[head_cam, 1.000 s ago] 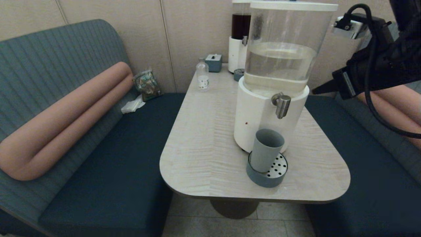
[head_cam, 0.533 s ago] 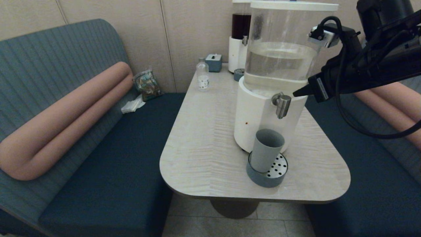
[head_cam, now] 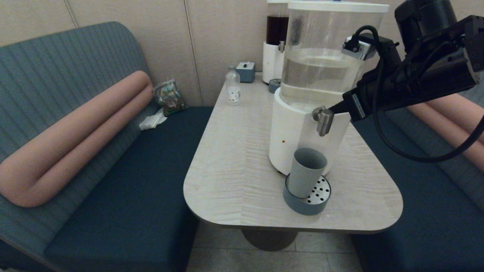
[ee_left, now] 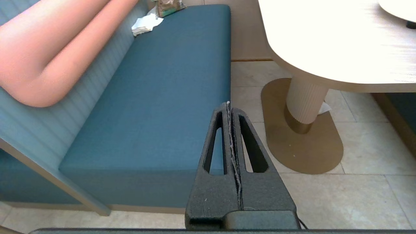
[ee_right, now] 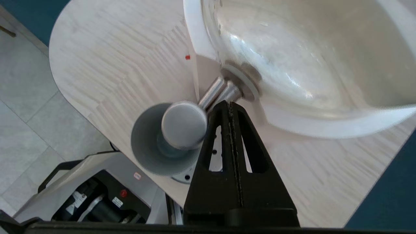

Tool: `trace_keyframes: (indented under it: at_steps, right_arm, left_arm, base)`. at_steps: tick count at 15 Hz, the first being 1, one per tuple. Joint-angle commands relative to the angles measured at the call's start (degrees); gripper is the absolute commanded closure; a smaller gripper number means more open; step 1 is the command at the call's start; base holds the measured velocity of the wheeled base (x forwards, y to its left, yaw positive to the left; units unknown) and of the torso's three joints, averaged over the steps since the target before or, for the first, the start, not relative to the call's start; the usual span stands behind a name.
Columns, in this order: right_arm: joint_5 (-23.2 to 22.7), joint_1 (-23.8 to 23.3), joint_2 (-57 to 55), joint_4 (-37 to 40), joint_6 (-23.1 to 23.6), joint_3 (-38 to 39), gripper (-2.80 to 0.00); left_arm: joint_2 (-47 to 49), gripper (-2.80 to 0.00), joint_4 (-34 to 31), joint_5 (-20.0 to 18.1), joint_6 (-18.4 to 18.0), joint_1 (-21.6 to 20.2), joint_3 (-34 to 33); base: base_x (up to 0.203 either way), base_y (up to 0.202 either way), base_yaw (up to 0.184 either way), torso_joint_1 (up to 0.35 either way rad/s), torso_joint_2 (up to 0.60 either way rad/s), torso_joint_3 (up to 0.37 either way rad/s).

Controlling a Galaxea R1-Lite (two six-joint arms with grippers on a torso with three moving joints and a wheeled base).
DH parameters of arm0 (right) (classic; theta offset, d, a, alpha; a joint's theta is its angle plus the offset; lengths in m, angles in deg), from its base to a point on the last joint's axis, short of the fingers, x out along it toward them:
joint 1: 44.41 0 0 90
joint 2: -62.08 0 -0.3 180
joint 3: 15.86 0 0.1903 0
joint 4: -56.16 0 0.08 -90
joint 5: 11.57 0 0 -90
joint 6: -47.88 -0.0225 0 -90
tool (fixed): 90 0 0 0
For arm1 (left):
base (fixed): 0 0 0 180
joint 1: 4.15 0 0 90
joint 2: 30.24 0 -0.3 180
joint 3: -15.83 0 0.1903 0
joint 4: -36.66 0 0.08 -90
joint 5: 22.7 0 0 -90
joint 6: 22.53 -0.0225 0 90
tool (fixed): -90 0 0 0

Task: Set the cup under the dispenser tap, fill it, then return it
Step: Turn on the faucet

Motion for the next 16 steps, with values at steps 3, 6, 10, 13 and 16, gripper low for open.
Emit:
trace_keyframes:
  at_steps: [3, 6, 10, 13, 16]
  right_arm:
    - [-2.8, 0.1, -0.7, -1.8, 0.3, 0.0, 0.0]
    - [-5.2, 0.2, -1.0, -2.3, 0.4, 0.0, 0.0]
    - [-8.7, -0.1, -1.4, -3.6, 0.9, 0.0, 0.0]
    - [-10.7, -0.3, -1.6, -3.3, 3.0, 0.0, 0.0]
    - [-10.6, -0.8, -1.6, -3.6, 2.9, 0.1, 0.0]
  left_arm:
    - [0.1, 0.0, 0.0, 0.0, 0.0, 0.0, 0.0]
    - [0.1, 0.0, 0.0, 0.0, 0.0, 0.0, 0.0]
    - [0.1, 0.0, 0.0, 0.0, 0.0, 0.0, 0.0]
    - [0.1, 0.0, 0.0, 0.0, 0.0, 0.0, 0.0]
    - [0.1, 0.0, 0.0, 0.0, 0.0, 0.0, 0.0]
  base:
    - [0.0, 0.0, 0.0, 0.0, 0.0, 0.0]
    - [0.0, 0.0, 0.0, 0.0, 0.0, 0.0]
    - [0.0, 0.0, 0.0, 0.0, 0.0, 0.0]
    - [0.0, 0.0, 0.0, 0.0, 0.0, 0.0]
    - [0.0, 0.0, 0.0, 0.0, 0.0, 0.0]
